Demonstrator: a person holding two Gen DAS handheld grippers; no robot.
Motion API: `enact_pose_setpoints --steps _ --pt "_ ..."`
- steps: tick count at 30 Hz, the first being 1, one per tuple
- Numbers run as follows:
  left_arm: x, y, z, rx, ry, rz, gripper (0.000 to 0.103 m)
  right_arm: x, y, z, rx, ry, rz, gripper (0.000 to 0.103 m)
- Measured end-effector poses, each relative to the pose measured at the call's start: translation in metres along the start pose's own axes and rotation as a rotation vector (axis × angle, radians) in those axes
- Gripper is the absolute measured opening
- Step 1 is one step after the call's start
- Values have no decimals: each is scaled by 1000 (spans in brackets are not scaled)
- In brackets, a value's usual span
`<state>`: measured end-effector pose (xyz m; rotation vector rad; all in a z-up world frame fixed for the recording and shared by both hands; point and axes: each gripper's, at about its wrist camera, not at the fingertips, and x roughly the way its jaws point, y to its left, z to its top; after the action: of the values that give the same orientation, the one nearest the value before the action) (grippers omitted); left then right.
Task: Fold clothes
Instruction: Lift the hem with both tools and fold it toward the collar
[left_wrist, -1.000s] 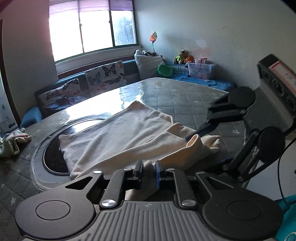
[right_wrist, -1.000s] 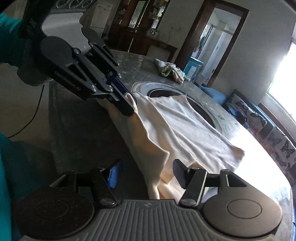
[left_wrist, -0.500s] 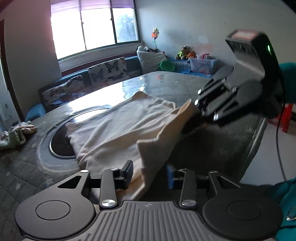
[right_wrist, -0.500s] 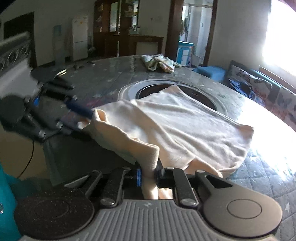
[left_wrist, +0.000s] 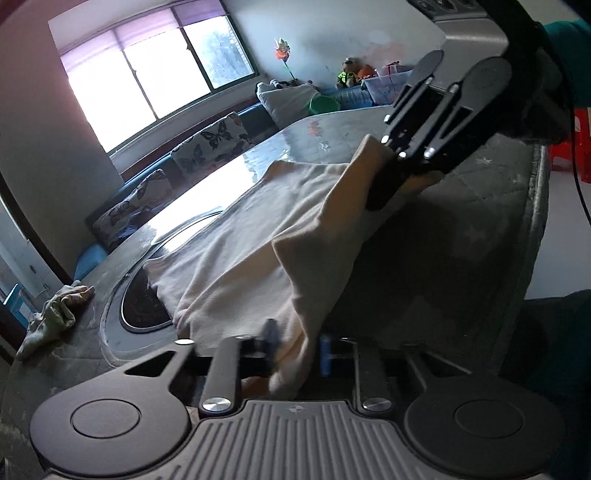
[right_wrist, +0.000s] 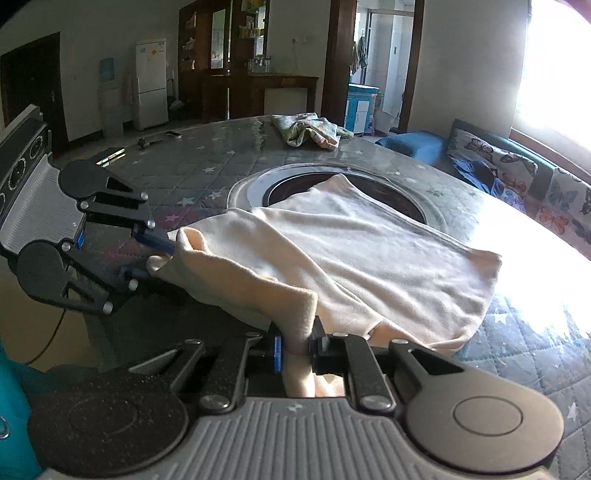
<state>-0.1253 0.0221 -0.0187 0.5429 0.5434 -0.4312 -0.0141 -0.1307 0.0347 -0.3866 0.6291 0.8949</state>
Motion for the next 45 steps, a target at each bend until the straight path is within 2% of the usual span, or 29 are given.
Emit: enact_pose_setpoints --steps 4,12,21,25,31,36,39,45 --pt "-8 8 3 -43 -21 -18 6 -2 2 -2 -2 -20 -5 10" --pt "-38 10 13 -87 -64 -44 5 -33 13 2 -42 -78 13 9" --pt "-104 -10 12 -102 -95 -95 5 -93 49 -9 -111 -51 113 9" --pt "-111 -15 10 -107 -92 -101 5 -107 62 -9 -122 -35 131 9" --pt "-90 6 22 -121 -117 -62 5 -103 50 4 -120 -47 102 9" --pt "-59 32 38 -134 -140 -28 5 -83 18 25 -99 -53 59 9" --pt "-32 47 46 -145 -128 -14 5 -65 -3 36 -79 -38 41 9" --pt "28 76 58 -191 -55 -4 5 -16 -45 46 -45 18 5 9"
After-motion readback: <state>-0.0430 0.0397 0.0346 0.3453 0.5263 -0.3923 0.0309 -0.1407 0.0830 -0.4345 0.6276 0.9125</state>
